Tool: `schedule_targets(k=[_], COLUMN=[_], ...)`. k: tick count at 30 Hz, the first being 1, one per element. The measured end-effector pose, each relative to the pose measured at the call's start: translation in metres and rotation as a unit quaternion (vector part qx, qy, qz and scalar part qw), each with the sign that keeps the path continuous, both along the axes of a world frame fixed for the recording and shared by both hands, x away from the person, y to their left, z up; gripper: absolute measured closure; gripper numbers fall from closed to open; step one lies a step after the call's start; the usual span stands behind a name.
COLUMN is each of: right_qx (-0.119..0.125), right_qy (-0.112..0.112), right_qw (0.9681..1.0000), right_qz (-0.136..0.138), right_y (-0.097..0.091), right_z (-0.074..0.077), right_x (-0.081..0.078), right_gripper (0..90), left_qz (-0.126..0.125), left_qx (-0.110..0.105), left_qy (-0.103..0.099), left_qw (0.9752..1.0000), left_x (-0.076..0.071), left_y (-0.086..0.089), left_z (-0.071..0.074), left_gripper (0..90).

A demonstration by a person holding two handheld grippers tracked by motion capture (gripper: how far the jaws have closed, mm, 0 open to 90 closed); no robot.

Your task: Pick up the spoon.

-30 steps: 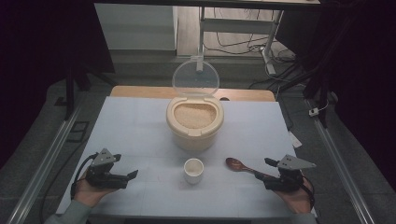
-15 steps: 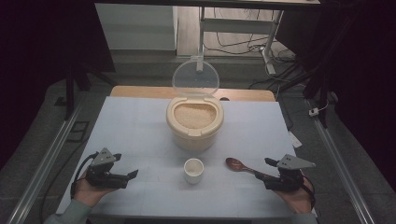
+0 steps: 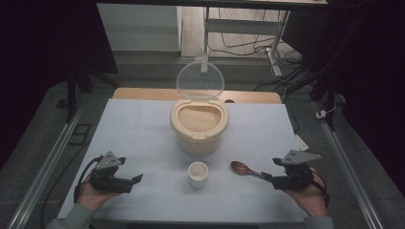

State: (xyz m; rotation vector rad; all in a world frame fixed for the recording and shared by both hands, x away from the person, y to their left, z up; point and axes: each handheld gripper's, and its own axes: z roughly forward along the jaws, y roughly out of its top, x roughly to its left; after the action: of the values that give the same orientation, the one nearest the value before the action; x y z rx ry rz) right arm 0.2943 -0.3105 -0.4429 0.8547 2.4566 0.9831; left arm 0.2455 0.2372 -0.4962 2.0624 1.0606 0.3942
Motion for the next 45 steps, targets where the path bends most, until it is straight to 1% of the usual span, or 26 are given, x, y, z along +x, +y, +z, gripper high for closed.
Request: schedule_targets(k=[1,2,3,7,8,9,10,11,17,22,23,24,25,27,28,29,30,31,34,37,38,39,41,42,43,45], right_qx=[-0.006,-0.006,-0.024,-0.062,-0.065,-0.065,-0.074,-0.080,-0.106,-0.133,-0.133,-0.137,-0.145,-0.152,-0.152,-0.160,-0.162,-0.165,-0.167,-0.173,-0.173,-0.176,-0.178,-0.178,-0.180,-0.186], right_qy=[0.008,0.008,0.024,0.037,0.044,0.044,0.055,0.061,0.101,0.121,0.121,0.122,0.129,0.136,0.136,0.141,0.142,0.147,0.153,0.161,0.161,0.164,0.166,0.166,0.171,0.172], right_qw=[0.9999,0.9999,0.9994,0.9974,0.9969,0.9969,0.9957,0.9948,0.9889,0.9834,0.9834,0.9826,0.9806,0.9785,0.9785,0.9765,0.9760,0.9747,0.9733,0.9708,0.9708,0.9696,0.9686,0.9686,0.9671,0.9655], right_qz=[0.003,0.003,0.008,0.005,0.005,0.005,0.011,0.012,0.025,0.026,0.026,0.029,0.026,0.031,0.031,0.033,0.032,0.034,0.038,0.040,0.040,0.046,0.050,0.050,0.055,0.059], right_y=[0.001,0.001,0.005,0.010,0.011,0.011,0.013,0.014,0.014,0.010,0.010,0.010,0.010,0.009,0.009,0.009,0.009,0.009,0.007,0.008,0.008,0.008,0.009,0.009,0.010,0.012], right_z=[0.002,0.002,0.008,0.014,0.015,0.015,0.014,0.013,0.000,-0.014,-0.014,-0.016,-0.018,-0.020,-0.020,-0.023,-0.024,-0.025,-0.030,-0.034,-0.034,-0.036,-0.037,-0.037,-0.038,-0.039], right_x=[0.002,0.002,0.006,0.015,0.017,0.017,0.022,0.024,0.036,0.039,0.039,0.040,0.041,0.043,0.043,0.045,0.045,0.046,0.047,0.049,0.049,0.050,0.050,0.050,0.051,0.052], right_gripper=[31.9,31.9,31.8,31.6,31.5,31.5,31.4,31.4,32.0,33.8,33.8,34.5,36.3,38.0,38.0,39.5,40.3,41.2,44.0,47.4,47.4,50.7,53.7,53.7,56.5,59.5], left_qz=[-0.001,-0.001,-0.003,-0.004,-0.005,-0.005,-0.005,-0.005,-0.006,-0.006,-0.006,-0.007,-0.008,-0.009,-0.009,-0.009,-0.009,-0.009,-0.008,-0.008,-0.008,-0.008,-0.009,-0.009,-0.009,-0.009], left_qx=[0.000,0.000,-0.001,0.001,0.001,0.002,0.003,0.003,0.006,0.006,0.007,0.007,0.006,0.008,0.008,0.009,0.009,0.009,0.010,0.010,0.010,0.011,0.011,0.011,0.011,0.011], left_qy=[0.001,0.001,0.002,0.004,0.005,0.006,0.008,0.008,0.012,0.013,0.013,0.013,0.013,0.015,0.015,0.016,0.016,0.016,0.017,0.018,0.018,0.018,0.019,0.019,0.020,0.020], left_qw=[1.0000,1.0000,1.0000,1.0000,1.0000,1.0000,1.0000,1.0000,0.9999,0.9999,0.9999,0.9999,0.9999,0.9998,0.9998,0.9998,0.9998,0.9998,0.9998,0.9998,0.9998,0.9997,0.9997,0.9997,0.9997,0.9997], left_x=[0.000,0.000,0.001,0.002,0.002,0.003,0.003,0.003,0.003,0.003,0.003,0.003,0.003,0.003,0.003,0.004,0.004,0.004,0.004,0.004,0.004,0.004,0.004,0.004,0.004,0.004], left_y=[0.000,0.000,0.000,0.000,0.000,0.001,0.001,0.001,0.002,0.002,0.002,0.002,0.002,0.002,0.002,0.002,0.002,0.002,0.003,0.004,0.004,0.004,0.004,0.004,0.004,0.004], left_z=[0.000,0.000,-0.001,-0.002,-0.002,-0.002,-0.003,-0.003,-0.005,-0.005,-0.005,-0.005,-0.005,-0.006,-0.006,-0.007,-0.007,-0.007,-0.007,-0.007,-0.007,-0.007,-0.008,-0.008,-0.008,-0.008], left_gripper=[9.1,9.2,9.2,9.2,9.1,9.1,9.2,9.1,9.2,9.2,9.2,9.2,9.2,9.2,9.2,9.2,9.2,9.1,9.1,9.2,9.2,9.2,9.1,9.2,9.2,9.2])
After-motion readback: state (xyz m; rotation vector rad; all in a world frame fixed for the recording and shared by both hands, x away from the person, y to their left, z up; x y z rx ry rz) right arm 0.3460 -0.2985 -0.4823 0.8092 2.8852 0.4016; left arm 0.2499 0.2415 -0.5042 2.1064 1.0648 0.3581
